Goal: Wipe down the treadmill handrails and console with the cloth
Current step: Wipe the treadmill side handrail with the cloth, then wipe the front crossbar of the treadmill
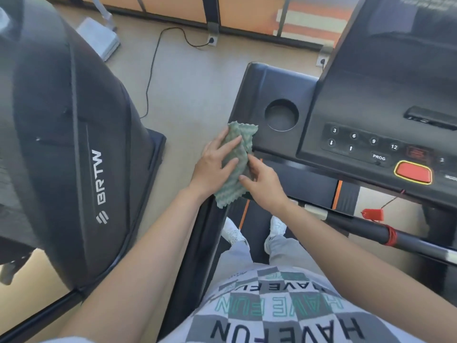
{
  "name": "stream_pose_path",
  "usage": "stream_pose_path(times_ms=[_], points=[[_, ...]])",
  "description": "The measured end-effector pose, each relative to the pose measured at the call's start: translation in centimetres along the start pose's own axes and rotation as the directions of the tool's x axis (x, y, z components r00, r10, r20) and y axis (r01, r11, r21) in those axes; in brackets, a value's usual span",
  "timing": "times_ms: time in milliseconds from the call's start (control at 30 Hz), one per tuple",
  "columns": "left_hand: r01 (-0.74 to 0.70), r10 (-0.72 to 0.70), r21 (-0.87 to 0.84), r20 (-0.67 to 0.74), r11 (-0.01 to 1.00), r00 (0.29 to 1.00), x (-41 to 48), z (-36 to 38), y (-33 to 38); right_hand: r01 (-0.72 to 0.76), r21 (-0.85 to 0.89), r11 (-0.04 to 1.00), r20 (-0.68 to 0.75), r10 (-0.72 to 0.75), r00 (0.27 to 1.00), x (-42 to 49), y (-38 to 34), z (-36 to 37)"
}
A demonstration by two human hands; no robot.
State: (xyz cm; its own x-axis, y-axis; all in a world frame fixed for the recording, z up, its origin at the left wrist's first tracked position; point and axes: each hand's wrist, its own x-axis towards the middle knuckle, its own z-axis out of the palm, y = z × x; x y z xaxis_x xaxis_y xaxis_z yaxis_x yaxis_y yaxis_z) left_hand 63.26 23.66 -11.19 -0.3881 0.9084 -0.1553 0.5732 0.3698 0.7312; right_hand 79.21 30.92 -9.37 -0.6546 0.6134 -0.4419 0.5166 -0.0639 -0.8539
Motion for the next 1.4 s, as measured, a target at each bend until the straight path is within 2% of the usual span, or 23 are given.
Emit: stream_pose_path(times_ms=[67,133,200,300,367,433,533,667,733,800,867,933,1067,1167,1267,1400], points=[[-0.019,0.019,0.042,-0.018,0.999,1.0,-1.4,0.1,-0.3,0.007,-0.18,0.984,0.042,0.001,0.999,-0.4,0.3,0.5],[-0.001,0.004,0.061,-0.059,0.998,0.998,-3.7,0.1,-0.4,0.061,-0.417,0.907,0.088,-0.027,0.996,-1.0,0.9,1.1],[0.033,-0.025,0.073,-0.118,0.997,0.993,-6.4,0.2,-0.3,0.152,-0.542,0.827,0.118,-0.104,0.988,-1.9,1.4,1.6],[0.083,-0.051,0.15,-0.203,0.985,0.978,-9.7,0.7,0.0,0.19,-0.518,0.834,0.084,-0.171,0.982,-2.5,1.5,1.6],[0.108,-0.06,0.183,-0.25,0.977,0.966,-10.5,0.7,0.1,0.146,-0.455,0.878,0.055,-0.136,0.989,-2.2,1.2,1.4],[0.119,-0.062,0.2,-0.272,0.973,0.96,-9.8,0.5,0.3,0.068,-0.32,0.945,0.058,-0.052,0.997,-1.6,0.6,1.3],[0.117,-0.074,0.189,-0.222,0.975,0.972,-7.5,0.2,1.0,-0.002,-0.146,0.989,0.067,0.011,0.998,-0.4,-0.1,0.9],[0.13,-0.122,0.091,-0.088,0.987,0.989,-4.1,-0.1,1.5,-0.015,-0.054,0.998,0.02,0.016,1.0,0.8,-0.8,0.5],[0.138,-0.134,0.09,-0.046,0.986,0.99,-3.4,-0.1,1.3,-0.018,-0.101,0.995,0.006,0.018,1.0,0.8,-0.5,0.7],[0.141,-0.136,0.081,-0.063,0.987,0.989,-3.9,0.0,1.1,0.002,-0.254,0.967,0.033,0.006,0.999,0.2,0.2,1.2],[0.14,-0.133,0.064,-0.113,0.988,0.985,-5.4,0.4,0.8,0.073,-0.455,0.887,0.065,-0.048,0.997,-0.9,1.1,1.6],[0.143,-0.126,0.092,-0.176,0.985,0.976,-7.3,0.7,0.5,0.137,-0.565,0.814,0.081,-0.11,0.991,-1.7,1.8,1.9],[0.13,-0.063,0.193,-0.317,0.973,0.946,-9.9,0.7,0.1,0.167,-0.583,0.795,0.124,-0.116,0.985,-1.0,1.8,0.6],[0.089,0.001,0.235,-0.354,0.968,0.935,-8.7,0.1,0.2,0.164,-0.556,0.815,0.16,-0.088,0.983,-0.1,1.7,-1.3],[0.025,0.029,0.21,-0.251,0.977,0.968,-6.1,0.1,0.4,0.171,-0.558,0.812,0.198,-0.069,0.978,0.1,1.8,-2.7],[-0.105,0.139,0.28,-0.104,0.954,0.985,-4.0,0.8,0.4,0.129,-0.576,0.807,0.132,-0.063,0.989,-0.6,2.6,-3.9]])
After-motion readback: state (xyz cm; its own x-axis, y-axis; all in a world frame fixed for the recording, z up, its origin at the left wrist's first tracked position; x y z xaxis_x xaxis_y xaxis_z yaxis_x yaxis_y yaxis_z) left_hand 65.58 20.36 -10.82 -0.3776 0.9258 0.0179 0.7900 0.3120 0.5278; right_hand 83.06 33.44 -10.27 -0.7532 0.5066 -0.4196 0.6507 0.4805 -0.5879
